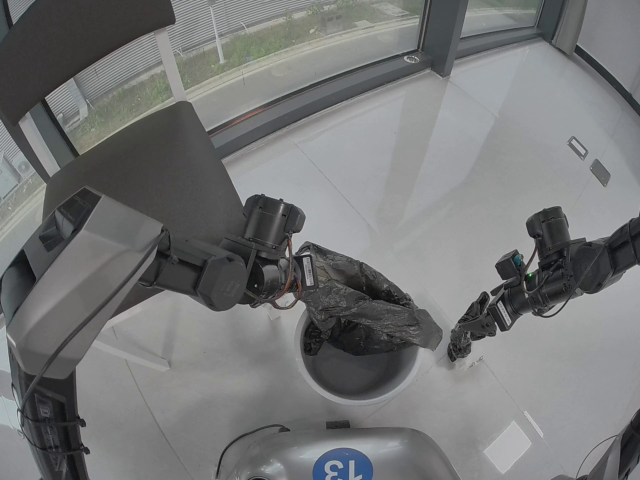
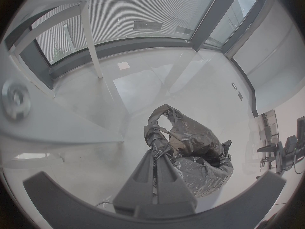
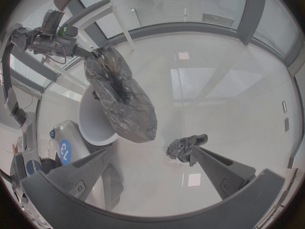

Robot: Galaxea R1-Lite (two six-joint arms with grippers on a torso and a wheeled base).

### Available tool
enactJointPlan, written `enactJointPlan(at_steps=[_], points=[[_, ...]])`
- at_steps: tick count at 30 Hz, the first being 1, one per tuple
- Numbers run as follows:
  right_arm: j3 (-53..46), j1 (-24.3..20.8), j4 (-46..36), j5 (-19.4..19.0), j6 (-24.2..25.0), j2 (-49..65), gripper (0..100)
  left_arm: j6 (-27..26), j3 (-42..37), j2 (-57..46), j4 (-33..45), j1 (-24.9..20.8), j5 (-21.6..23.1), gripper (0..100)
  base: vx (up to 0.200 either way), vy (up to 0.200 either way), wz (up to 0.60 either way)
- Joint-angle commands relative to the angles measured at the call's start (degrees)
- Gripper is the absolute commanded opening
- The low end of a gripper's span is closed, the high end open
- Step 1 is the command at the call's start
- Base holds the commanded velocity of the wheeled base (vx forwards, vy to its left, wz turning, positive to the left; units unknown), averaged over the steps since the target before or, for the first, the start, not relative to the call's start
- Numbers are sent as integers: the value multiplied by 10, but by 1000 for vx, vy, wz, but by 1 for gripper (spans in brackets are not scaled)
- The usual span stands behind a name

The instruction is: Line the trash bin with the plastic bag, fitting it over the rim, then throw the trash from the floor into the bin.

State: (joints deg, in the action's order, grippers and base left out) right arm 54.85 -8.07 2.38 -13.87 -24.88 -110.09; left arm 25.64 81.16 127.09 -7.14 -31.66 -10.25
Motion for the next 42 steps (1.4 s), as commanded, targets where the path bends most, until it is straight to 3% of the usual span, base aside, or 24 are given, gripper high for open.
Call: enactJointPlan(at_steps=[1,8,16,40,41,42], points=[[3,-37,0,0,2,21,100,0,-21,-8,5,-5,-6,0,0,0,0],[-1,-85,-1,0,2,21,100,2,-157,-68,-5,-50,-3,0,0,0,0],[2,-107,-1,0,2,20,100,-6,-181,-72,-6,-45,-6,0,0,0,0],[2,-114,-1,0,2,21,100,-19,-278,-112,-5,-51,-6,0,0,0,0],[2,-114,-1,0,2,21,100,-19,-278,-112,-5,-51,-6,100,0,0,0],[2,-114,-1,0,2,21,100,-19,-279,-112,-5,-51,-5,100,0,0,0]])
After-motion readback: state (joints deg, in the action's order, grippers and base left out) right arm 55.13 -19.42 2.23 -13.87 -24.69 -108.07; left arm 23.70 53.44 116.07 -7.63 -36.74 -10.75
